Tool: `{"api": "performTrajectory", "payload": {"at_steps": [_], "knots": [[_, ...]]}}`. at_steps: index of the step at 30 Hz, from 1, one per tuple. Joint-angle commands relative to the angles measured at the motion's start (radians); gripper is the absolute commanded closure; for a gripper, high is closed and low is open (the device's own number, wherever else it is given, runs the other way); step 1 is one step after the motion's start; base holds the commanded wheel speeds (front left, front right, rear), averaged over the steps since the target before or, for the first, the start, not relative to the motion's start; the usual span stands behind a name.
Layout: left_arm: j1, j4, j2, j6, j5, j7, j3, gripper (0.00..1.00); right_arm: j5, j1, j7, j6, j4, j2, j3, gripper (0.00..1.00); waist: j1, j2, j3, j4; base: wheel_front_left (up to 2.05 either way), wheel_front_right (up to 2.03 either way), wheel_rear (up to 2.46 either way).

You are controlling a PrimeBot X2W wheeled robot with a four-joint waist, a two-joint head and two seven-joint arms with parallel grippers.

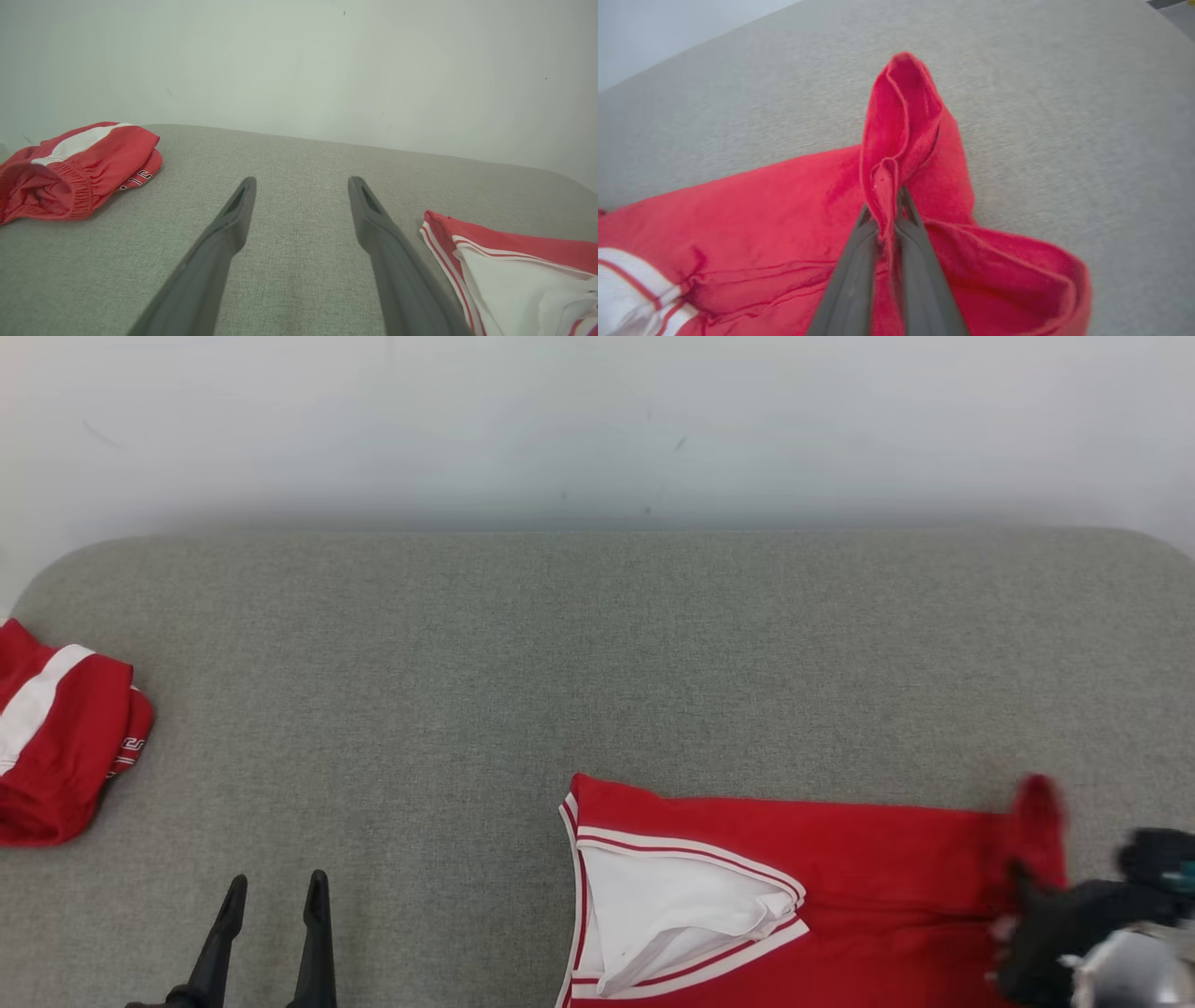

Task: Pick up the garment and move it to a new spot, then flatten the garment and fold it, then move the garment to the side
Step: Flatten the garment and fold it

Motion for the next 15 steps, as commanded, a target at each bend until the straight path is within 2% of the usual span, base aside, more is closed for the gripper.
{"api": "performTrajectory", "payload": {"at_steps": [1, 9, 15], "knots": [[-0.007, 0.002, 0.001, -0.002, -0.014, 0.001, 0.000, 0.00, 0.023, 0.020, 0.005, -0.002, -0.020, 0.000, 0.045, 1.00, 0.0000, -0.0001, -0.001, 0.001, 0.00, 0.00, 0.00], [-0.014, 0.019, 0.004, -0.006, -0.023, 0.001, -0.010, 0.00, 0.139, 0.072, 0.030, -0.002, -0.112, -0.001, 0.385, 1.00, 0.0000, -0.0001, -0.005, 0.011, 0.00, 0.00, 0.00], [-0.017, 0.025, 0.007, -0.007, -0.030, -0.004, -0.014, 0.00, 0.154, 0.034, 0.037, -0.002, -0.106, 0.000, 0.517, 1.00, 0.0000, -0.0001, -0.002, 0.022, 0.00, 0.00, 0.00]]}}
